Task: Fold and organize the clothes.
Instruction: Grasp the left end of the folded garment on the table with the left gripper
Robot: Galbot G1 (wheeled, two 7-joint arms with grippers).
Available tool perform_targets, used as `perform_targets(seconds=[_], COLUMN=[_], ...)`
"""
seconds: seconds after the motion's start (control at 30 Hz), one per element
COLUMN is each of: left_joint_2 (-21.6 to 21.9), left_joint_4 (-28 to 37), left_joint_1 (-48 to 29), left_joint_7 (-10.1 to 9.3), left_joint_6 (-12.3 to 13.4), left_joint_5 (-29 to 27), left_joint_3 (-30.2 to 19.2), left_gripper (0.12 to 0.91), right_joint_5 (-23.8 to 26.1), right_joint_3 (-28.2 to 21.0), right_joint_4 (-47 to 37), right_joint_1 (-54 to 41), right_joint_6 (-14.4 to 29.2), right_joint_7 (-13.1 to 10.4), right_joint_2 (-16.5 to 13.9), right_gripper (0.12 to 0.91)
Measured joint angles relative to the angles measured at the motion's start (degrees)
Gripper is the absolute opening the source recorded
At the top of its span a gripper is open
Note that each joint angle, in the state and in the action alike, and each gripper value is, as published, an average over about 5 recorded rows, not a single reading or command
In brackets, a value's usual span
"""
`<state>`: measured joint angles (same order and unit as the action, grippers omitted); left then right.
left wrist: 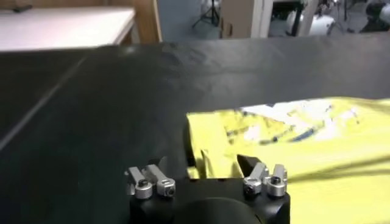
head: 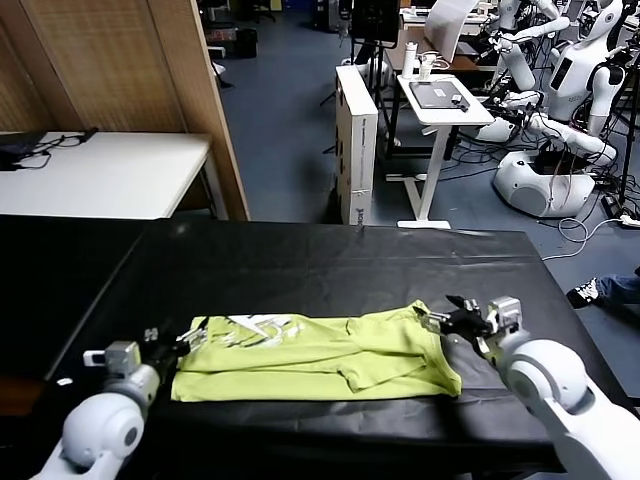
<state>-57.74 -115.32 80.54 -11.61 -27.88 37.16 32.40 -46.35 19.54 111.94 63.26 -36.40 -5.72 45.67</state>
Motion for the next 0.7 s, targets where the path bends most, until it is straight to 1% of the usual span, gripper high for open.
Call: perform_targets(seconds=[0.17,0.37,0.5,0.7], left_joint_2=[-0.8,-1.0,-1.2,-1.7], left_joint_4=[3.9,7.8,9.2,9.3], left_joint_1=[-4.3,-7.7,-8.5,-8.0], left_joint_7=[0.33,0.46,0.57,0.4], left_joint_6=[0.1,0.1,0.1,-0.1], left_joint_5=[0.1,0.6,0.5,0.4], left_joint_3=[-2.5,-4.3,-5.2,-6.1], left_gripper=[0.907,0.907,0.907,0.905], right_joint_5=[0.9,1.7,2.0,2.0], right_joint_3=[-2.6,-4.8,-5.8,-6.9], right_joint_4=[-4.5,-8.5,-10.2,-11.1], right_joint_1=[-3.9,-6.5,-7.5,-8.6], right_joint_6=[0.4,0.5,0.5,0.4], right_joint_7=[0.0,0.0,0.1,0.0], right_joint_2=[2.9,4.9,5.6,5.7], right_gripper=[0.907,0.907,0.907,0.898])
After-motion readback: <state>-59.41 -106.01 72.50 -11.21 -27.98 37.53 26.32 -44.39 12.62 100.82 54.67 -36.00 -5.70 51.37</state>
